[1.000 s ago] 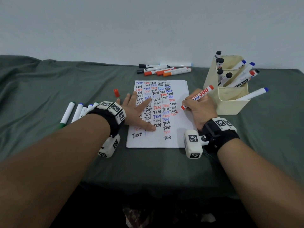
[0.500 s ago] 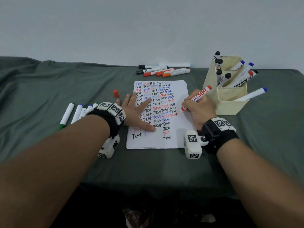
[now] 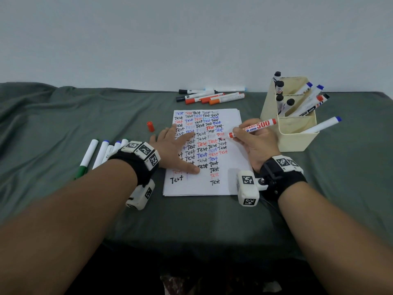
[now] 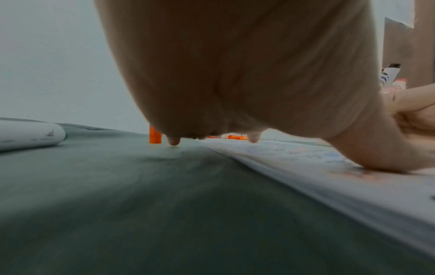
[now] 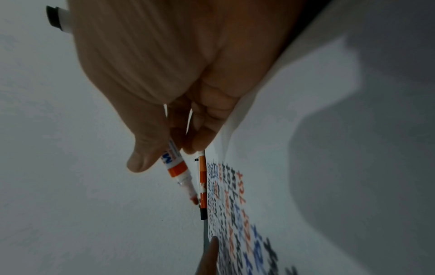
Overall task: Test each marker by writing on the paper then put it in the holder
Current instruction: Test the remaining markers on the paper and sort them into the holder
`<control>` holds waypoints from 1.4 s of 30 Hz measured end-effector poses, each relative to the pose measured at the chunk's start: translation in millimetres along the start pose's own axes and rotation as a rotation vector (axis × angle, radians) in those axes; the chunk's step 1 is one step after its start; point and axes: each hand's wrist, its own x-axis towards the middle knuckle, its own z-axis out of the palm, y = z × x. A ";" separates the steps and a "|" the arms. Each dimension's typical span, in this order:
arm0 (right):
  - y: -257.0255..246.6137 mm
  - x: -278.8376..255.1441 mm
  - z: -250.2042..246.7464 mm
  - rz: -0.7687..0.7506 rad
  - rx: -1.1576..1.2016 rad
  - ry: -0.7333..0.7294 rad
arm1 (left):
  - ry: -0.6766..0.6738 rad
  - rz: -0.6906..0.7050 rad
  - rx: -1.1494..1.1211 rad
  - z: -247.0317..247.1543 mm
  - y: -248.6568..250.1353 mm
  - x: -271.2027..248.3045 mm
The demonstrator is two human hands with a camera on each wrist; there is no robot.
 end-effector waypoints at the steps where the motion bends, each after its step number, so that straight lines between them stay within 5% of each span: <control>1: -0.6 -0.2 -0.7 0.001 -0.007 -0.012 | 0.061 0.013 0.021 -0.5 0.6 -1.1; 6: -1.4 -1.2 -2.5 -0.015 -0.038 -0.012 | 0.416 -0.110 0.040 -9.7 -5.1 -2.0; 13: -0.5 1.6 -4.4 0.089 0.119 -0.033 | 0.430 -0.394 0.067 -13.5 -25.2 5.6; 25: -0.9 2.0 -3.7 0.067 0.078 -0.004 | 0.619 -0.129 -0.294 -24.3 -14.9 1.0; 33: -3.4 1.0 -3.6 0.075 0.131 -0.048 | 0.447 0.089 -0.362 -25.9 10.7 1.3; 42: -1.7 -2.1 -2.3 0.044 0.068 -0.097 | 0.469 0.122 -0.443 -28.2 17.5 -0.6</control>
